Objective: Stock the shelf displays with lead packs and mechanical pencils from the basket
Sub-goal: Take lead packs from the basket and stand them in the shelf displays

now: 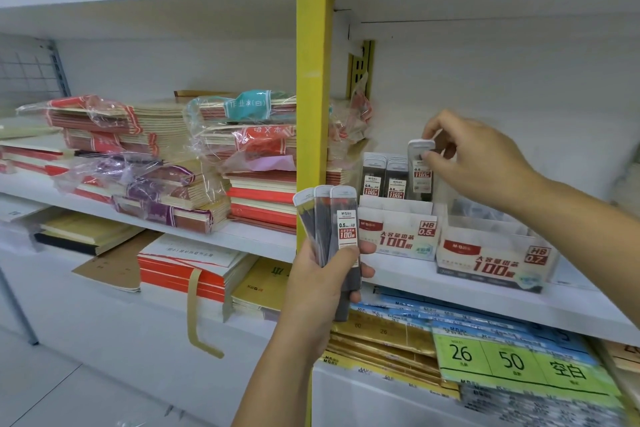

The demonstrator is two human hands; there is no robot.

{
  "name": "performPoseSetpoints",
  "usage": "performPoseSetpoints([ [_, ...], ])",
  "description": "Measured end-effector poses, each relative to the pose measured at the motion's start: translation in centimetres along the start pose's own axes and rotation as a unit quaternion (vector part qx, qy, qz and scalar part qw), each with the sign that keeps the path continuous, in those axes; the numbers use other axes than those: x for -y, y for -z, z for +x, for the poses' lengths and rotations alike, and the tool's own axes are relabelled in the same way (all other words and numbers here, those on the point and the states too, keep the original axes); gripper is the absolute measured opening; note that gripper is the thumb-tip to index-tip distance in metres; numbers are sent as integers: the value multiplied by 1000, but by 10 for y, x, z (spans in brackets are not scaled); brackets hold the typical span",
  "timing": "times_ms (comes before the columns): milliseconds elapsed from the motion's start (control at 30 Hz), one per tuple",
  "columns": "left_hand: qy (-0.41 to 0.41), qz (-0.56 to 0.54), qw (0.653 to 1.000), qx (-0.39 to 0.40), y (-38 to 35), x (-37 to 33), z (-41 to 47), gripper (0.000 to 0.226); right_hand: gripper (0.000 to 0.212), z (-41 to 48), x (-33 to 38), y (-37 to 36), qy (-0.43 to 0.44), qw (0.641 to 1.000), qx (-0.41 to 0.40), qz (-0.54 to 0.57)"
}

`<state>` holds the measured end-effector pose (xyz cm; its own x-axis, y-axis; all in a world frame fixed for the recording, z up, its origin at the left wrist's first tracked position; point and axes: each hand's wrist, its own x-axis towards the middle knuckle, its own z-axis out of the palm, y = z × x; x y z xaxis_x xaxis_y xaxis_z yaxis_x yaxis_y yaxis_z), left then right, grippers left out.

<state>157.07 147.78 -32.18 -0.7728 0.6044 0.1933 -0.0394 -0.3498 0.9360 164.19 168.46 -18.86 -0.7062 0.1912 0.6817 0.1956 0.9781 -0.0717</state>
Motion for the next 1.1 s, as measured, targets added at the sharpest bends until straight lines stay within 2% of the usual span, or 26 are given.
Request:
performPoseSetpoints([
  [133,-1,8,1000,3,0,2,1,23,11,5,-9,-14,-37,998,28,44],
  [233,-4,3,1000,10,-1,2,1,26,5,11,-16,-18,-47,999,5,-5],
  [367,-7,-7,1000,19,-3,-1,0,26,13,15,-21,-18,-64,994,3,-87],
  [500,-10,-17,999,37,-6,-3,-3,33,25,9,-17,-15,-56,994,1,-89],
  [600,-11,-32,998,50,-6,-5,-5,45,22,-8,7,-3,-17,1000,-19,3],
  [667,-12,-35,998,58,-6,-5,-4,51,19,-24,32,4,-4,989,46,144],
  [733,-13,-35,997,64,-7,-4,-4,49,24,-35,50,6,-14,953,134,271],
  [800,-13,-32,997,66,-10,-2,-4,45,26,-40,55,1,-37,932,157,325],
  [933,-9,-31,998,53,-12,-1,-5,44,19,-37,46,0,-103,923,106,355],
  [1033,1,-19,1000,25,-10,-2,-1,18,17,-27,25,14,-166,907,-7,387],
  [1100,1,-6,1000,17,-9,-2,1,15,18,-19,12,23,-151,921,-65,353],
])
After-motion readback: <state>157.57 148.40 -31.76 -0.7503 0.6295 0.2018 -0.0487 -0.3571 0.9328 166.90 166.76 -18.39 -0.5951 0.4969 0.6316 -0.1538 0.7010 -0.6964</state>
